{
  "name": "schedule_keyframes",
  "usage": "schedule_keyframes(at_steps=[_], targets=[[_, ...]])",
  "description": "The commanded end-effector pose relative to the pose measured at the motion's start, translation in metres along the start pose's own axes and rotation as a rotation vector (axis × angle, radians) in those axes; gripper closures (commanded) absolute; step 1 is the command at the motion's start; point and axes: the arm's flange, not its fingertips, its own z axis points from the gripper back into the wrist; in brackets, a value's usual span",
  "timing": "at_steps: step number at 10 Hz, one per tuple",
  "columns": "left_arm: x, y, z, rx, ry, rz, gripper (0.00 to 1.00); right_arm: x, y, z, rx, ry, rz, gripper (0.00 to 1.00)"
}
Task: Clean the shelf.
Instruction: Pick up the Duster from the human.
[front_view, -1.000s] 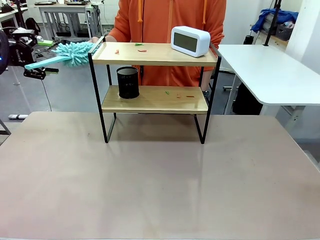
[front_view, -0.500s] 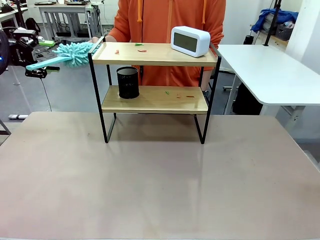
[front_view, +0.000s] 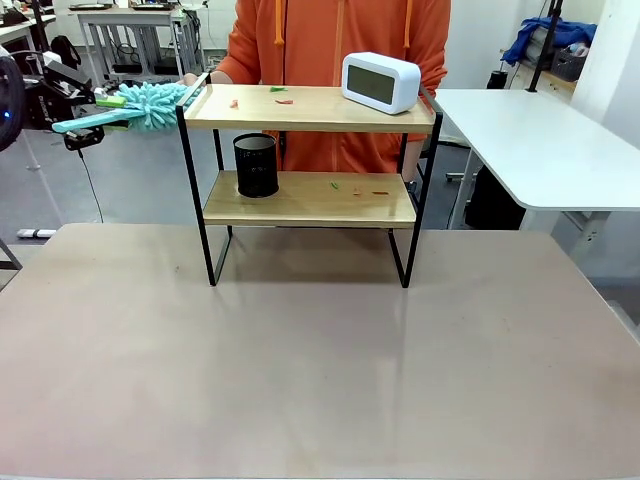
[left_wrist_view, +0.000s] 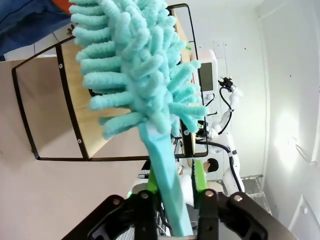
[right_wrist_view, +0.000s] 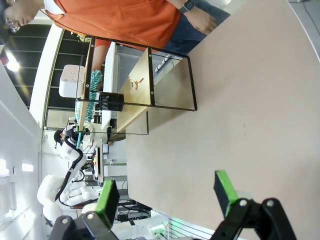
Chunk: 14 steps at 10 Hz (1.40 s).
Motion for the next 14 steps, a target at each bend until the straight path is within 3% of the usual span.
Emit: schedule_keyframes(at_steps=[1,5,7,10,14], targets=[[-0.009,0.0,-0.003,0.021,-0.013,-0.014,1.0,0.002,0.0,-0.002,0.023,-0.013,0.025,0.0],[-0.012,-0.002,-0.002,0.03,-0.008,-0.022,1.0,0.002,0.0,-0.002,0.023,-0.013,0.025,0.0],[-0.034,-0.022,0.014,0.088,0.0,-0.106,1.0,0.002,0.0,-0.002,0.023,-0.013,0.025,0.0],[-0.13,-0.075,0.085,0.284,0.048,-0.296,1.0,0.002,0.0,-0.002,0.023,-0.013,0.025,0.0],[-0.276,-0.082,0.135,0.565,0.165,-0.425,1.0,0.002,0.0,-0.002,0.023,-0.013,0.025,0.0]])
